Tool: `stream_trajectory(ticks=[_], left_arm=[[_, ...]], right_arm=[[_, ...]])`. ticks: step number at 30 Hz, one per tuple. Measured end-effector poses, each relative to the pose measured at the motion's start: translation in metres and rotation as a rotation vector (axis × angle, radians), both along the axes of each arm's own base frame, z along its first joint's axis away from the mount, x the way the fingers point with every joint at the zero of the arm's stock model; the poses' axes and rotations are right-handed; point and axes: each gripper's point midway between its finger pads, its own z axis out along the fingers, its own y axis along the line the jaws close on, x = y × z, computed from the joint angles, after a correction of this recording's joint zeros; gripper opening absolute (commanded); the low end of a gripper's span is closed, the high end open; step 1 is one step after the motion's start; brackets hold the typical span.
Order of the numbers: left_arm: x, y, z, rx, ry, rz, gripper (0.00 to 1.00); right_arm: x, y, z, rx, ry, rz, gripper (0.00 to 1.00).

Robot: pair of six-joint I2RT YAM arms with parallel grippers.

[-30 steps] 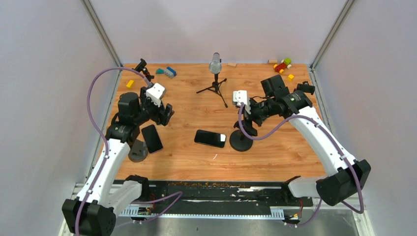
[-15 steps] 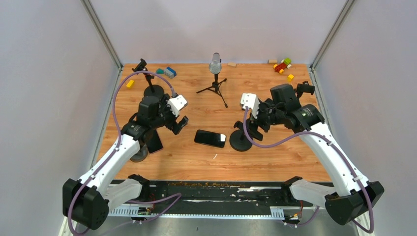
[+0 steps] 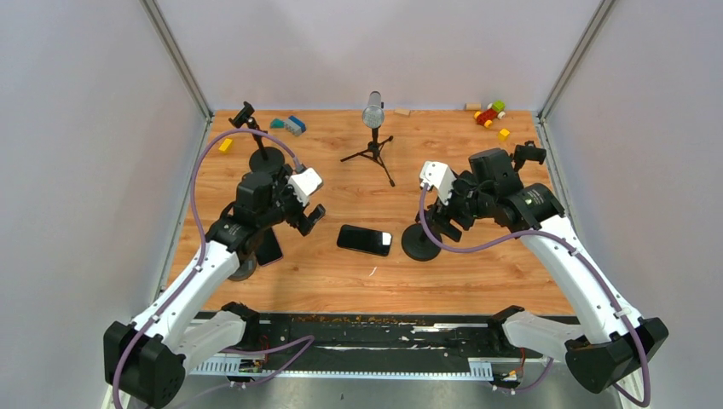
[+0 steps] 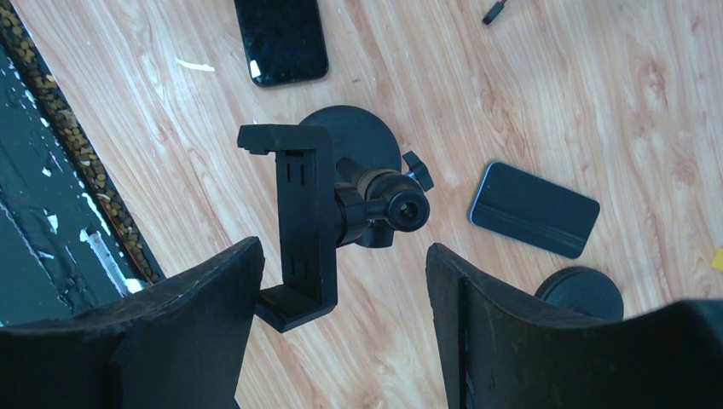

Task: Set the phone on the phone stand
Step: Move the phone stand to the center of the board.

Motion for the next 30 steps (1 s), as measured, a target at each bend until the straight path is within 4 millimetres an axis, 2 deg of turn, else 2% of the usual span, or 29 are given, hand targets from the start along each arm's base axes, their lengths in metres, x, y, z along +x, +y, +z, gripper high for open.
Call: stream_trajectory(ticks=[8, 13, 19, 30], left_arm=[[-0.003, 0.001, 0.003, -0.006, -0.012, 0.000, 1.00], [-0.004, 0.001, 0.000, -0.005, -0.011, -0.003, 1.00], [-0.005, 0.000, -0.005, 0.000, -0.004, -0.007, 1.00], [-0.004, -0.003, -0.013, 0.011, 0.004, -0.020, 1.00]], right_arm=[[-0.003, -0.015, -0.006, -0.077, 0.008, -0.024, 0.65], [-0.004, -0.018, -0.008, -0.092, 0.015, -0.024, 0.57], [-0.002, -0.012, -0.012, -0.080, 0.033, -0.014, 0.48], [0.004, 0.002, -0.016, -0.031, 0.029, 0.024, 0.41]])
